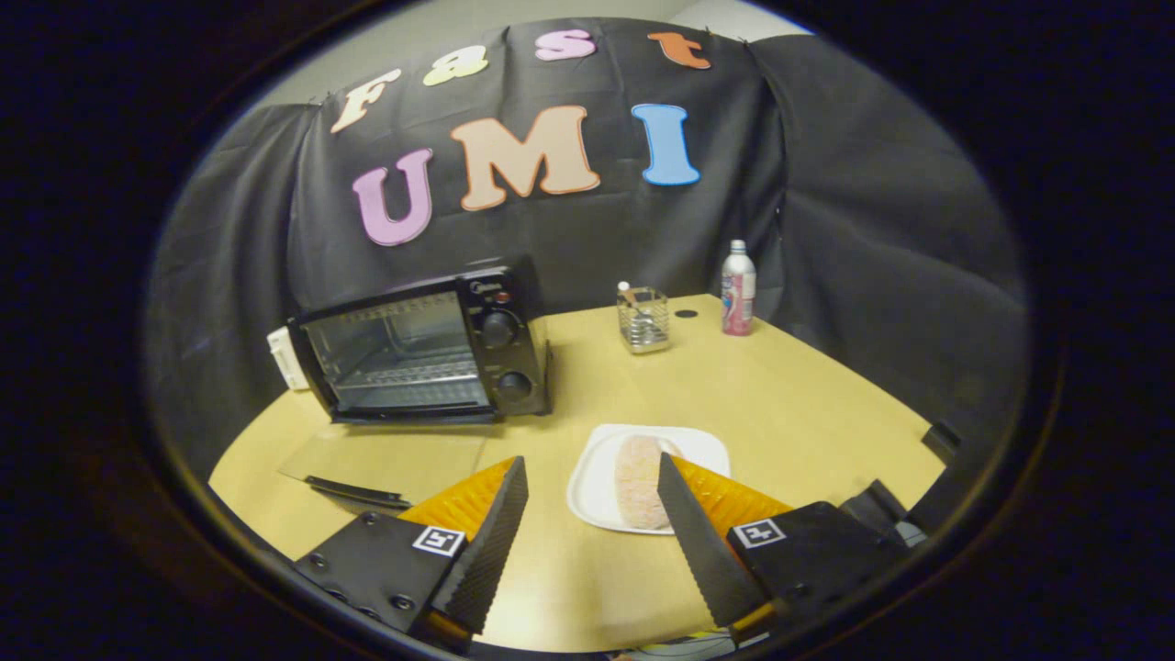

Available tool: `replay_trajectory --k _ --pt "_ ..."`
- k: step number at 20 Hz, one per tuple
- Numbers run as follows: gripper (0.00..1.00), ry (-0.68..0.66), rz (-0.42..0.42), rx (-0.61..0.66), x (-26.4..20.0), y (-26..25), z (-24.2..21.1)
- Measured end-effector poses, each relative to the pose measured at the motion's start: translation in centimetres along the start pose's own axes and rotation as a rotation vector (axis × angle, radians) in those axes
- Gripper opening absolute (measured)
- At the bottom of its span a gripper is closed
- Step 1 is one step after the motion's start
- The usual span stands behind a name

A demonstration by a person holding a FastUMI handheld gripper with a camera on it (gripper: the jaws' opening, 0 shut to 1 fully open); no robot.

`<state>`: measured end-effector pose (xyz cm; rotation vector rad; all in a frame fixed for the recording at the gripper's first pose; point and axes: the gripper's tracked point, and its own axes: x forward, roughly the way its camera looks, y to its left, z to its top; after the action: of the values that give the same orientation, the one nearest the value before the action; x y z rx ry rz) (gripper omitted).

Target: Open the toaster oven, put the food inside, and close the toaster oven door.

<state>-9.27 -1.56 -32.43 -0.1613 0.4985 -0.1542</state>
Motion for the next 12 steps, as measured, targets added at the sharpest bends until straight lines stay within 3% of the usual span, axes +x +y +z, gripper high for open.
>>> replay_trajectory --k 12 --pt "0.90 0.216 -0.027 0.005 6.0 -2.4 -4.6"
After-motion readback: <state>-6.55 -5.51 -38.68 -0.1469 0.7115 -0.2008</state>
